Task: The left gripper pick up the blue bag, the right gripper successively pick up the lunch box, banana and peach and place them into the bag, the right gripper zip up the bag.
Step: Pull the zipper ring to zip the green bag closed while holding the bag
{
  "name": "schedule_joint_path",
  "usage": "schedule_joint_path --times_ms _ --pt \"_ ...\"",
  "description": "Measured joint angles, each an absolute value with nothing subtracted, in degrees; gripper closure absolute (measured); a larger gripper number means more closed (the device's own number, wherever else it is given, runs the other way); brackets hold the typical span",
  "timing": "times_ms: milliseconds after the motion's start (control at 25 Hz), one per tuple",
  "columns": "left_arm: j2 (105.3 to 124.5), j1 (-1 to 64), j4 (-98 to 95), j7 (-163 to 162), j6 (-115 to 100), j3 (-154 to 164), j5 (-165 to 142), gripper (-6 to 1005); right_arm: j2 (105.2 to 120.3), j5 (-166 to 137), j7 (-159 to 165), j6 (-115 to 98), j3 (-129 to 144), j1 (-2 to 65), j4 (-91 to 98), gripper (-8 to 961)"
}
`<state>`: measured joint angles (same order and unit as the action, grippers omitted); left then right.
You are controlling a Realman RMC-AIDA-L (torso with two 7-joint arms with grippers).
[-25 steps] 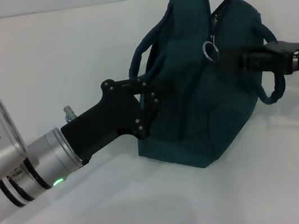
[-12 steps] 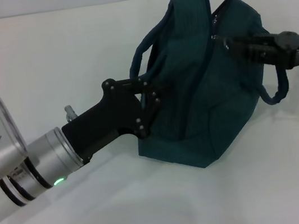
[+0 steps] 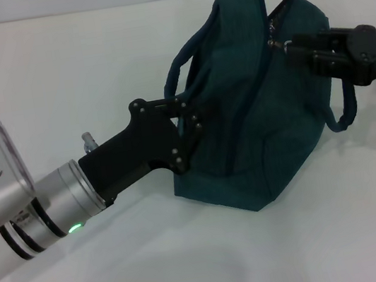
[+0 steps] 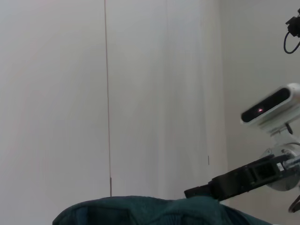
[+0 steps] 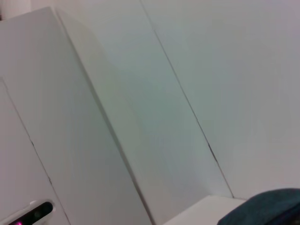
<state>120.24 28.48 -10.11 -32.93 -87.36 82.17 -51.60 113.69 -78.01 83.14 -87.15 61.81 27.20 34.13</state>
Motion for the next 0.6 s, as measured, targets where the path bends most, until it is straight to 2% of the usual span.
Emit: schedule_joint_path --times_ms 400,600 --pt "120.25 28.79 -10.11 -33.05 -87.36 82.17 -51.44 970 113.22 -78.68 81.23 -79.77 61.99 27.75 34.83 498" --pt "120.31 29.07 -10.11 -33.12 -87.42 82.17 -51.55 970 112.08 -81.8 84.62 -82.18 62.4 29.84 34.09 489"
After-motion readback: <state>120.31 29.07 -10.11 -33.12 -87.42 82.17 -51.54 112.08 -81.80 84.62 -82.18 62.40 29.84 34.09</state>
